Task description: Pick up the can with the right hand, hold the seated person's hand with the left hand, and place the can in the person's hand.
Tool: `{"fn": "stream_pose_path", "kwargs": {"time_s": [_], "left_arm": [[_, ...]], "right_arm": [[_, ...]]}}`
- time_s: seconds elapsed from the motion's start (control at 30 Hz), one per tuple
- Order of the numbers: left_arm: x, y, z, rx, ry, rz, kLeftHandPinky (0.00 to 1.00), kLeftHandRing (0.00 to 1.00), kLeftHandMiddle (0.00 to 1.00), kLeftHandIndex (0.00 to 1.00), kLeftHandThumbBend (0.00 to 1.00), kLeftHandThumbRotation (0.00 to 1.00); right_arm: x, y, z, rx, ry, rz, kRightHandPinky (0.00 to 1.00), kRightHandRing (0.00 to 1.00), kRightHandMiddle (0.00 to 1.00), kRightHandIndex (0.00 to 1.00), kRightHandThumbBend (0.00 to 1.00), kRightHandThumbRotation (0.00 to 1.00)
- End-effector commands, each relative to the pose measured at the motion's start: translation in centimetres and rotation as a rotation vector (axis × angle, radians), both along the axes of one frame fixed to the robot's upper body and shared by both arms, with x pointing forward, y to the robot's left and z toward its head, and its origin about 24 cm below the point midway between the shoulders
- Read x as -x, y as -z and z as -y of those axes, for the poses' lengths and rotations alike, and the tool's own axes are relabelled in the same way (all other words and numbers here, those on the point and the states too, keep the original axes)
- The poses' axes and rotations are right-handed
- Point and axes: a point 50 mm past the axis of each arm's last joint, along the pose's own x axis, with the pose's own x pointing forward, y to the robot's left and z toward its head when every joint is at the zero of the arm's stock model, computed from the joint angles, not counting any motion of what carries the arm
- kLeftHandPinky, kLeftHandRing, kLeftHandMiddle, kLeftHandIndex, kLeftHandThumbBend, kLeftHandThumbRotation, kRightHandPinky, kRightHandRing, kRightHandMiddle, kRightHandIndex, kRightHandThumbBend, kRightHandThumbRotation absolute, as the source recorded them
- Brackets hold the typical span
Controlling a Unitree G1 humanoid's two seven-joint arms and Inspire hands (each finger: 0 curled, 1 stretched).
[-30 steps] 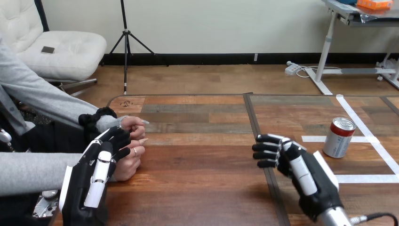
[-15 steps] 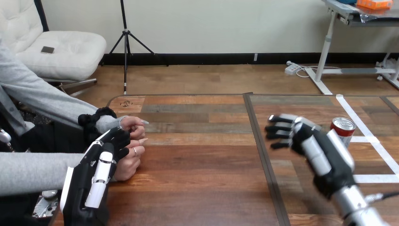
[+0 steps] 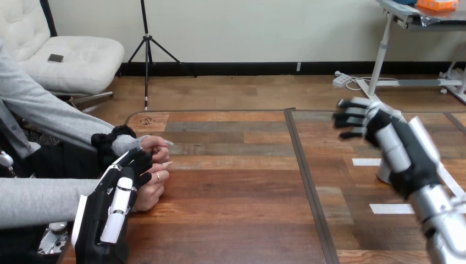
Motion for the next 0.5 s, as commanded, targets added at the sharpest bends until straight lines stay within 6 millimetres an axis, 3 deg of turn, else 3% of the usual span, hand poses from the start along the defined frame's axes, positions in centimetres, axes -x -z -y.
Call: {"fn": "stream_pose_path", "kwargs": {"time_s": [0.0, 0.27, 0.47], "left_arm": [[-2.0, -2.0, 0.7, 0.004, 0.028, 0.104, 0.84, 0.83, 0.79, 0.77, 0.31, 0.69], [-1.9, -2.0, 0.8, -0.001, 0.025, 0.099, 0.83, 0.83, 0.79, 0.77, 0.32, 0.69], [-1.9, -2.0, 0.8, 0.005, 0.024, 0.097, 0.83, 0.83, 0.79, 0.77, 0.33, 0.69]], "right_arm": [[-2.6, -5.5, 0.9, 0.021, 0.021, 0.192, 0.62, 0.69, 0.7, 0.71, 0.84, 0.91], [-3.2, -6.9, 1.8, 0.036, 0.062, 0.215, 0.62, 0.7, 0.71, 0.72, 0.88, 0.9], [-3.7, -7.6, 2.5, 0.011, 0.099, 0.221, 0.64, 0.73, 0.73, 0.74, 0.85, 0.86]]}}
